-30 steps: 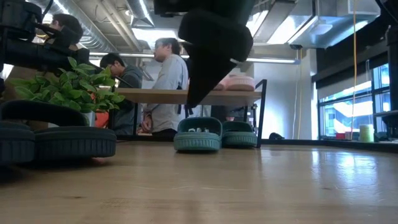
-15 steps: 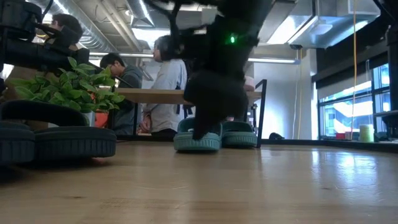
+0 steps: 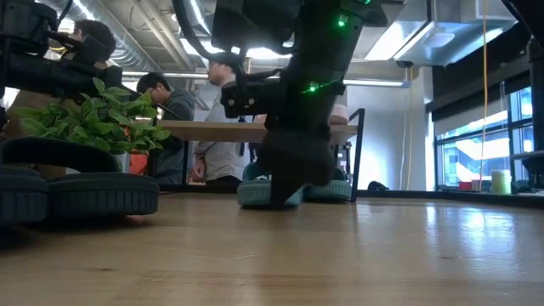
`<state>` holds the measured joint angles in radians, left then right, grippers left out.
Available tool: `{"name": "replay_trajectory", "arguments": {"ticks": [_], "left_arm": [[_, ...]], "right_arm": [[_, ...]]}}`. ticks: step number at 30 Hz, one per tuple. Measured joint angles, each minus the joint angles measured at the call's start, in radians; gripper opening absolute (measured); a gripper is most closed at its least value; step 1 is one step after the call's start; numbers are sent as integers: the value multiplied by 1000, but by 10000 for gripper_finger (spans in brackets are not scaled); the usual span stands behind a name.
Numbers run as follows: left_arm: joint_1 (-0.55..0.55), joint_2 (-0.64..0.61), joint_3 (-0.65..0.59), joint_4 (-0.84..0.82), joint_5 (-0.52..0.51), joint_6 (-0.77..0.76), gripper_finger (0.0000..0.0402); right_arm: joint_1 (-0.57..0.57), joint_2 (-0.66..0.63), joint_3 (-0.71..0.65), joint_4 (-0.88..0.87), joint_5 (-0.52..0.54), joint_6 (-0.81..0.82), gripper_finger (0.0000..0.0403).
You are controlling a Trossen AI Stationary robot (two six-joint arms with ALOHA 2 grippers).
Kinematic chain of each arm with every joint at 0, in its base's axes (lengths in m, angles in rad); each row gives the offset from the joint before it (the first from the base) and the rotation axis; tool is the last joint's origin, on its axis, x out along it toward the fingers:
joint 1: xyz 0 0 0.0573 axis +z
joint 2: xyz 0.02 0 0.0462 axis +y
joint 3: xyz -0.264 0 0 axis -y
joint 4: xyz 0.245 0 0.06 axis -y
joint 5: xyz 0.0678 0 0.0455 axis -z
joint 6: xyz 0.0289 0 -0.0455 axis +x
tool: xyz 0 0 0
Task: Pick and place slides into the shelf
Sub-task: Put the green slide under the shelf
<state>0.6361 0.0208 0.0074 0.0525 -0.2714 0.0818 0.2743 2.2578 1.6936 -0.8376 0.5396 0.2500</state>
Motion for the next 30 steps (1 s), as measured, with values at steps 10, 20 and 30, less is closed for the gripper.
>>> {"name": "replay_trajectory", "arguments": {"ticks": [10, 20, 30], "left_arm": [[0, 0, 0, 0, 0, 0, 0], [0, 0, 0, 0, 0, 0, 0], [0, 0, 0, 0, 0, 0, 0]], "right_arm": [[-1, 0, 0, -1, -3, 0, 174], [-1, 0, 0, -1, -13, 2, 129], [-1, 0, 1, 0, -17, 1, 73]]}}
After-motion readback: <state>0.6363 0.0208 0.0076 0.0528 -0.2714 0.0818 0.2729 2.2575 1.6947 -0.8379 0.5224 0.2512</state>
